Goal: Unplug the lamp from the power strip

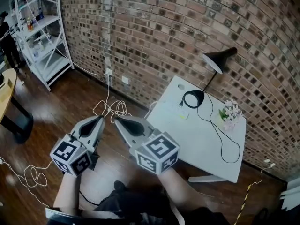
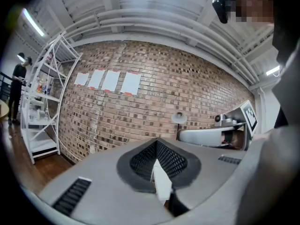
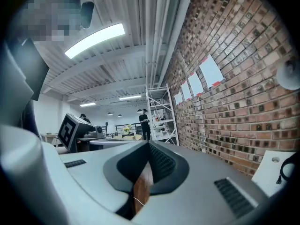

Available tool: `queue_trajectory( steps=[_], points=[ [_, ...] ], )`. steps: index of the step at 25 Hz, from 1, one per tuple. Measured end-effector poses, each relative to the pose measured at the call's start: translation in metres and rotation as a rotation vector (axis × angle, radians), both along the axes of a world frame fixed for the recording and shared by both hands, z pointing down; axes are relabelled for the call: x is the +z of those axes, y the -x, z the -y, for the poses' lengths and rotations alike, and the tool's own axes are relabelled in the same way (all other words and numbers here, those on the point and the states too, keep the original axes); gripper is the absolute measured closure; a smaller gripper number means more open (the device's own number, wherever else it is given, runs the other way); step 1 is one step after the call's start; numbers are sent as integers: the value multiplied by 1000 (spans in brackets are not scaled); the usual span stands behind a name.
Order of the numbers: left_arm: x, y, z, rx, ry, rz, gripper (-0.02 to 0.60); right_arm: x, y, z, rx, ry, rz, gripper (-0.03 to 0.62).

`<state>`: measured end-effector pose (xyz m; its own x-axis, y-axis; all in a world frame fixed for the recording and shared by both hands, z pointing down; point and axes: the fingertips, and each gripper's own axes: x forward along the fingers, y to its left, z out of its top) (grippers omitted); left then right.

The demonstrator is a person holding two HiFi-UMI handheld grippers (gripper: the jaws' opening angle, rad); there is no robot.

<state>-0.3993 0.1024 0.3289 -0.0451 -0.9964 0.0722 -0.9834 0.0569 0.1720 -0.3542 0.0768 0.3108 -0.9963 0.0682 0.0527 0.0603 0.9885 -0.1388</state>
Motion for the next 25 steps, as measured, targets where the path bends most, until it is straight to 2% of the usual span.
queue_trajectory(
  steps=[5,8,14,20,25],
  points=[
    [9,-11,10,32,10,-7,588,-2,-17,3,56,-69,15,592],
    [9,-17,13,34,10,-6,588,-6,-26,1,56,-129,38,592],
    [5,-36,16,42,19,9,588,-12,-41,-1,27,-123,72,594],
    [0,-78,26,62,43,54,588,-16,-81,5,29,-137,91,594],
    [-4,-129,43,111,73,88,586,-18,-120,23,48,-117,90,595]
  ],
)
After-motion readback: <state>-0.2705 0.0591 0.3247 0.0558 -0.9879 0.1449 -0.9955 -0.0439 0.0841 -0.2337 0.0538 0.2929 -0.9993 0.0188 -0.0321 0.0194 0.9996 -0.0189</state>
